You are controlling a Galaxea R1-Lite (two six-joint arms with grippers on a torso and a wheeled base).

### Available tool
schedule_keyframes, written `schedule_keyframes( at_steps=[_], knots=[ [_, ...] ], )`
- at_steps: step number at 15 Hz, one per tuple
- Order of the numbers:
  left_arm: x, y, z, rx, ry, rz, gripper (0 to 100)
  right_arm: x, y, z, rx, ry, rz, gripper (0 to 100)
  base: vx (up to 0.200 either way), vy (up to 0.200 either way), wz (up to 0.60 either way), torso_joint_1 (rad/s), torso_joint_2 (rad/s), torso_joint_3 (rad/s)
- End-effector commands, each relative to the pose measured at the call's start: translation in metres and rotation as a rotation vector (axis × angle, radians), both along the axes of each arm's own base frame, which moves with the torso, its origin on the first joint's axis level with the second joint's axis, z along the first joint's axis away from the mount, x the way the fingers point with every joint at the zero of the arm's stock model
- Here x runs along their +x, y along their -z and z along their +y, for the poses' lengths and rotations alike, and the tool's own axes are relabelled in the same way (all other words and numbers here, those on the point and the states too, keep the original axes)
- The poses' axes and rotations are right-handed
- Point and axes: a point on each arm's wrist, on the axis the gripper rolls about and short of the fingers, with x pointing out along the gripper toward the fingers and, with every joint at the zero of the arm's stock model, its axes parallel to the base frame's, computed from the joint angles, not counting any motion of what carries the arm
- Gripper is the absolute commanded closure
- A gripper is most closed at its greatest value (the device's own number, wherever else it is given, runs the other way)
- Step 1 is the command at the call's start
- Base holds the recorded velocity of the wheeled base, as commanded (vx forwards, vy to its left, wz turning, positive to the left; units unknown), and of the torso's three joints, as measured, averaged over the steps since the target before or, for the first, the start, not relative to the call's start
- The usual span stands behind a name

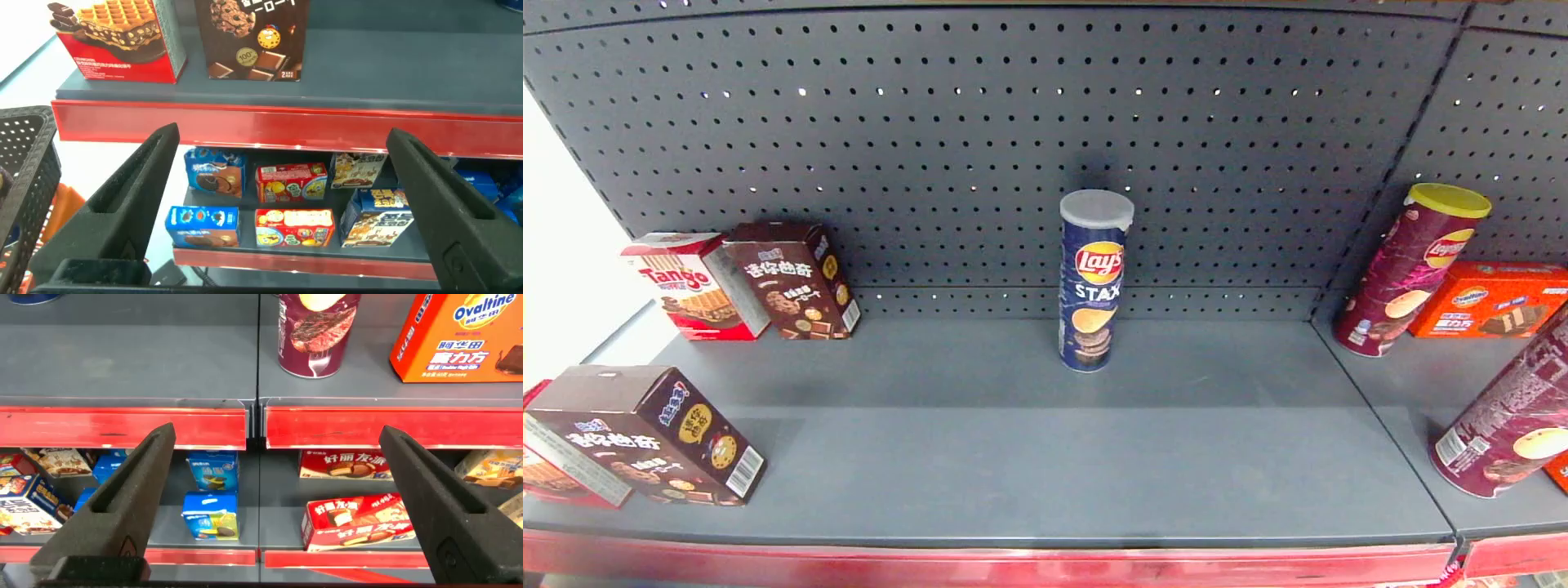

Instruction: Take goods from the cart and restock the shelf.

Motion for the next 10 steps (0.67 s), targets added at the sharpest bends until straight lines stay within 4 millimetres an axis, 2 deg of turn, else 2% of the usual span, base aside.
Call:
schedule_keyframes(
  at_steps=[1, 10],
  knots=[
    [0.0001, 0.0000, 0.0000, 0.000, -0.001, 0.001, 0, -0.0001, -0.0003, 0.0000, 0.002, 0.000, 0.000, 0, 0.000, 0.000, 0.00, 0.000, 0.00, 0.000],
    [0.0001, 0.0000, 0.0000, -0.002, -0.002, 0.001, 0, -0.0001, -0.0004, -0.0001, 0.002, 0.003, -0.001, 0, 0.000, 0.000, 0.60, 0.007, 0.00, 0.002]
  ],
)
